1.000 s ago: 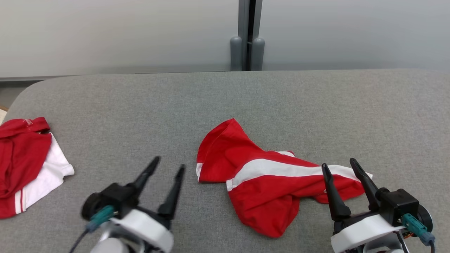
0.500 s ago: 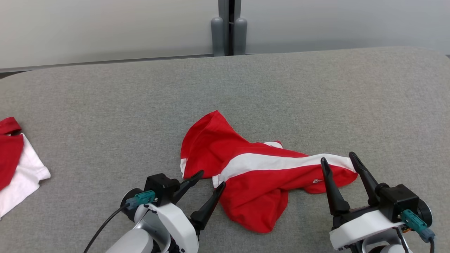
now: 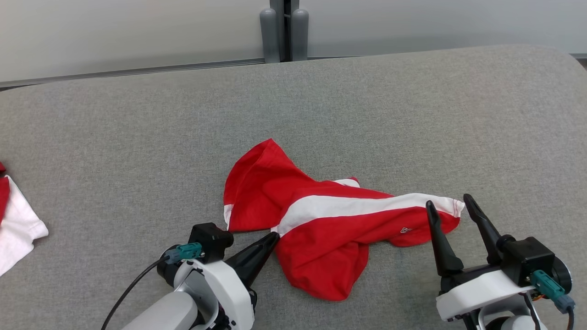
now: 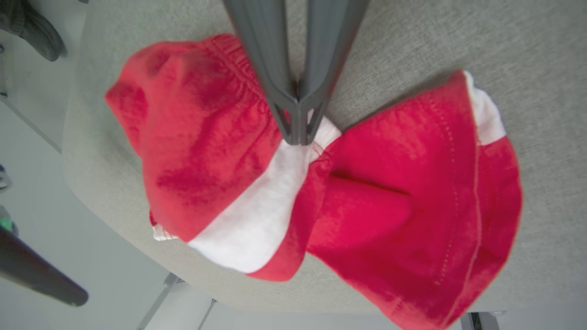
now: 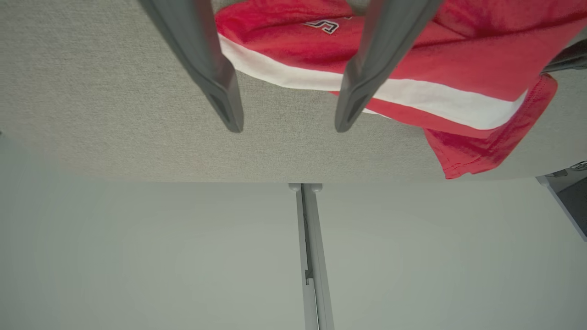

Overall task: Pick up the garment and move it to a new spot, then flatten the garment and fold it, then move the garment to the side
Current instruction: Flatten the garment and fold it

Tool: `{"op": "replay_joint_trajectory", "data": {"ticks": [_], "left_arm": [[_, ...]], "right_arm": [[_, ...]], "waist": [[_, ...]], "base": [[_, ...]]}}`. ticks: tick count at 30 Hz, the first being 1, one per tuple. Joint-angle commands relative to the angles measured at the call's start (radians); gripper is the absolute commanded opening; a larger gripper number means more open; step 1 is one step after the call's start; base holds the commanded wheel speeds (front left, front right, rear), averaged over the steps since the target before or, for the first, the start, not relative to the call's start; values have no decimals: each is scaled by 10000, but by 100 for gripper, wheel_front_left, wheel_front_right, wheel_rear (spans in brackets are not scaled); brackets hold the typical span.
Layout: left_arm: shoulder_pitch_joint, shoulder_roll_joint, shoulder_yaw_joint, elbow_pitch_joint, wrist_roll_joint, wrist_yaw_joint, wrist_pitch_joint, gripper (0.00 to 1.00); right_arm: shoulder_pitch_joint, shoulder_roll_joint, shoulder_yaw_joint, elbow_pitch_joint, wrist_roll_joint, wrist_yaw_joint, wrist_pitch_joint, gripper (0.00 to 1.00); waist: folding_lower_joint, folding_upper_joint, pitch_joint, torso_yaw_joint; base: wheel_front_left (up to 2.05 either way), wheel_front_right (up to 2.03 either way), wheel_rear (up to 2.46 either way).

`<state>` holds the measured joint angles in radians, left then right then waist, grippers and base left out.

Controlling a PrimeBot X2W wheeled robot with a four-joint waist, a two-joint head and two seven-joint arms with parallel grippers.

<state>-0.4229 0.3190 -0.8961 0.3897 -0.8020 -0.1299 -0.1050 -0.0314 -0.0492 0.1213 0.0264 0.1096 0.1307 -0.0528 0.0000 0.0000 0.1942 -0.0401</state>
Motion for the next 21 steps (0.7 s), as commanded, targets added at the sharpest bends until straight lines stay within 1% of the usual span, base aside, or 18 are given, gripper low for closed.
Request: {"op": "replay_joint_trajectory", "data": {"ticks": [1, 9, 17, 18, 19, 20, 21], "left_arm": [[-227, 121, -91, 48, -104, -13, -110, 0], [-552, 348, -641, 316, -472, -15, -637, 0], [-811, 484, -855, 393, -615, -13, -975, 0], [-836, 492, -783, 400, -567, -1, -1081, 19], [-832, 492, -728, 400, -478, 73, -1181, 93], [-812, 494, -651, 366, -412, 132, -1287, 100], [-755, 470, -564, 321, -388, 196, -1363, 100]], "right_arm": [[-89, -24, -61, -5, -89, 2, -31, 100], [-89, -24, -218, -67, -82, 2, -20, 100], [-63, -24, -203, -46, -41, 2, -33, 100], [-55, -24, -208, -47, -36, 2, -37, 100], [-39, -24, -209, -46, -31, 2, -39, 100], [-32, -24, -204, -57, -16, 2, -37, 100], [-13, -24, -218, -55, 0, 2, -48, 100]], "waist": [[0, 0, 9, 0], [0, 0, -24, 63], [0, 0, -90, 145], [0, 0, -111, 159], [0, 0, -140, 172], [0, 0, -154, 182], [0, 0, -190, 207]], "base": [[0, 0, 0], [0, 0, 0], [0, 0, 0], [0, 0, 0], [0, 0, 0], [0, 0, 0], [0, 0, 0]]}}
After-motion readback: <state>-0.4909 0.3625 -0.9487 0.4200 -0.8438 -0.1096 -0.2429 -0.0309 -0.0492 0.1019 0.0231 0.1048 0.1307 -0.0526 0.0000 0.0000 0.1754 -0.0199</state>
